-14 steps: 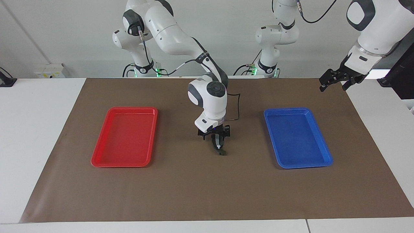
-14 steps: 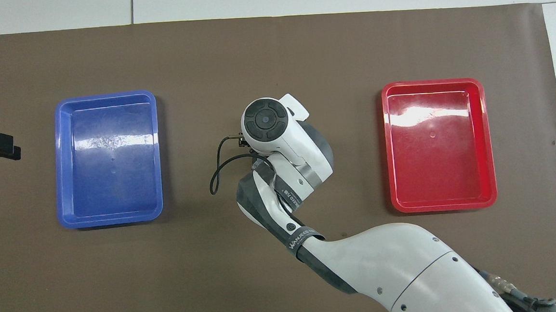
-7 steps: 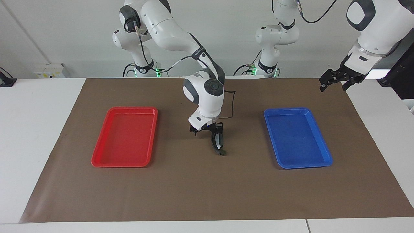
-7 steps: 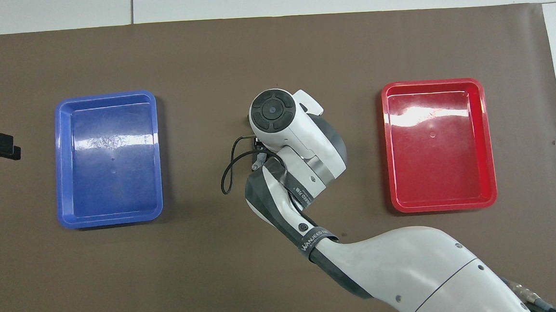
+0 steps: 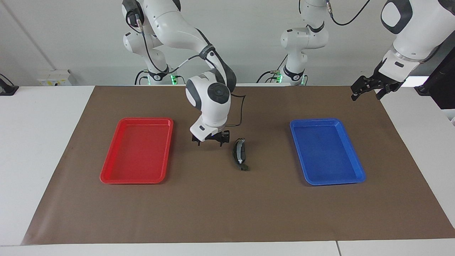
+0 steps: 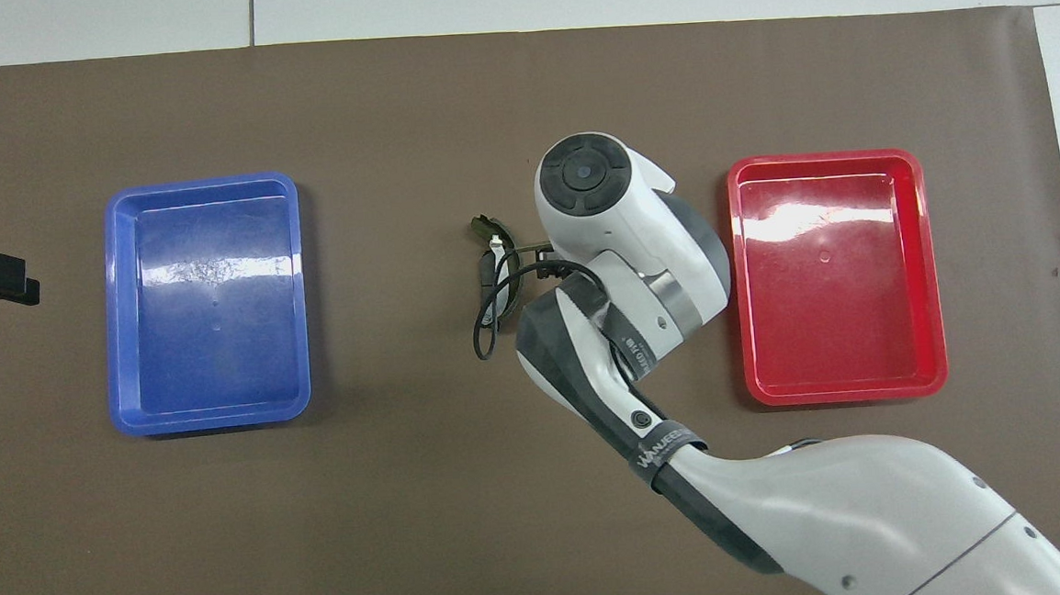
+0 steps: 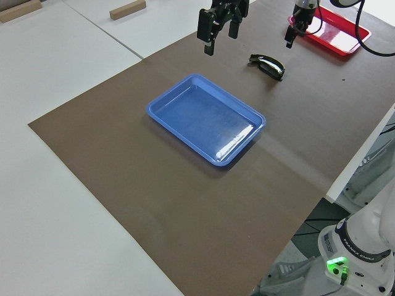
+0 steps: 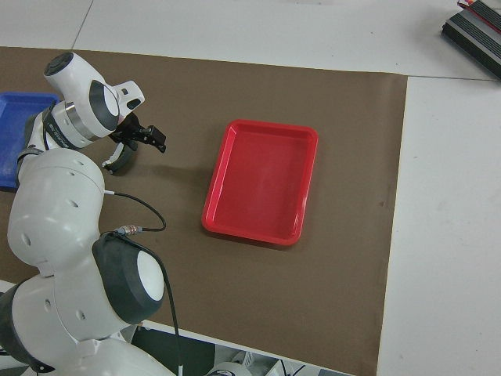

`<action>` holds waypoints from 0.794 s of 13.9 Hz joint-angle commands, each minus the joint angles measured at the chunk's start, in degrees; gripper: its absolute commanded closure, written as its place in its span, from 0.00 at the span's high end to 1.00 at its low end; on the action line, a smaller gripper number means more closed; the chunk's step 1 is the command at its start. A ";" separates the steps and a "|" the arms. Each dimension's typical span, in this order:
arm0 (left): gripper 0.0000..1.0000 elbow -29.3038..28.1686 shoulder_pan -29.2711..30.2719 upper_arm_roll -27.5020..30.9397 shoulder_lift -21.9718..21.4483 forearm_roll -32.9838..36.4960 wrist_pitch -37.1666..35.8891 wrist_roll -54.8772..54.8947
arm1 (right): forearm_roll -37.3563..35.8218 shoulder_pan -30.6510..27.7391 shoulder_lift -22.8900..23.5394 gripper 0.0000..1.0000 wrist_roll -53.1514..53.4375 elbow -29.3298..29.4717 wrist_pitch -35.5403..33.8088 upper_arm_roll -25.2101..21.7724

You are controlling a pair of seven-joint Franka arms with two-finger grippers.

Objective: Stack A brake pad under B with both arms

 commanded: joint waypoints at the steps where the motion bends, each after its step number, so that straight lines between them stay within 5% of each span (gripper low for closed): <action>1: 1.00 -1.71 0.44 -0.09 -1.53 -0.45 0.49 0.51 | -0.86 -6.33 -8.66 1.00 -2.77 -4.63 -2.28 0.81; 8: 1.00 -1.71 0.44 -0.09 -1.53 -0.45 0.49 0.51 | 0.28 -21.63 -23.86 1.00 -16.13 -3.75 -14.32 0.63; 11: 1.00 -1.71 0.44 -0.09 -1.53 -0.54 0.49 0.51 | 0.98 -25.85 -25.90 1.00 -21.22 0.44 -22.39 0.46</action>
